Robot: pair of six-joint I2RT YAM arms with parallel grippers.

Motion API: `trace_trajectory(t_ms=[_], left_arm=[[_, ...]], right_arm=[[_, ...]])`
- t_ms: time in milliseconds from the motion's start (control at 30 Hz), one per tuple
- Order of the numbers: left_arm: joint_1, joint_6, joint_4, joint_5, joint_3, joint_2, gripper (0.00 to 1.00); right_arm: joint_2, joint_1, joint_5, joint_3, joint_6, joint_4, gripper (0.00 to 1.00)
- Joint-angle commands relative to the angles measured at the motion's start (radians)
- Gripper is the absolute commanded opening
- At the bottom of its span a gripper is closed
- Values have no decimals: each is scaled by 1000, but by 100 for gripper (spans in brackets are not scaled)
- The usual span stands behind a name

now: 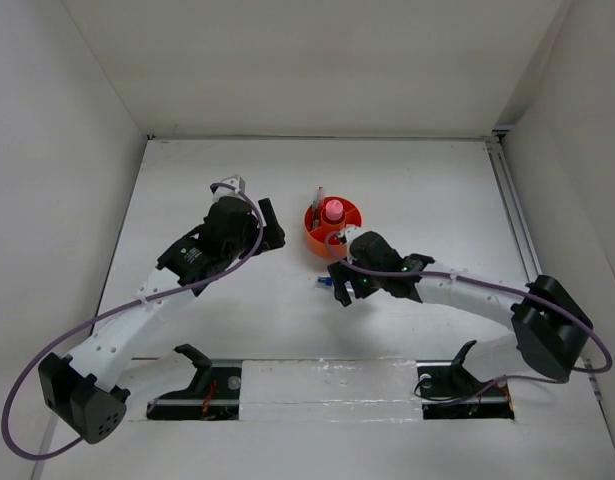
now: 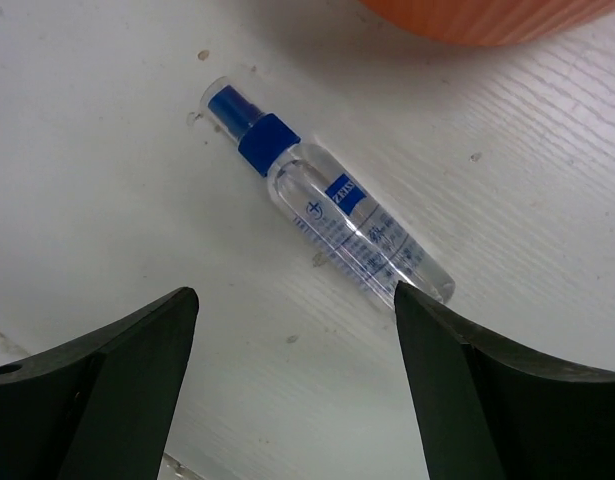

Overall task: Sort the stationery into containers
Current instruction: Pick up the stationery from the center of the board.

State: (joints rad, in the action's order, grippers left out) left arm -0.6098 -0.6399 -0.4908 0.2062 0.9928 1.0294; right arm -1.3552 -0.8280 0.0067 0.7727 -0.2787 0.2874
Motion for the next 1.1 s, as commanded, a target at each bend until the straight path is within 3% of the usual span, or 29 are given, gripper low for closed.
trace_trajectory(t_ms=[0, 567, 1067], left_arm=[[-2, 75, 11, -30, 37, -29, 99], [38, 138, 51, -136, 9, -66, 99], [38, 148, 51, -146, 0, -86, 99]], right_arm=[[-59, -42, 15, 72, 62, -18, 85], [-209, -143, 214, 252, 133, 124, 84], [-363, -152, 236, 344, 164, 200, 85]])
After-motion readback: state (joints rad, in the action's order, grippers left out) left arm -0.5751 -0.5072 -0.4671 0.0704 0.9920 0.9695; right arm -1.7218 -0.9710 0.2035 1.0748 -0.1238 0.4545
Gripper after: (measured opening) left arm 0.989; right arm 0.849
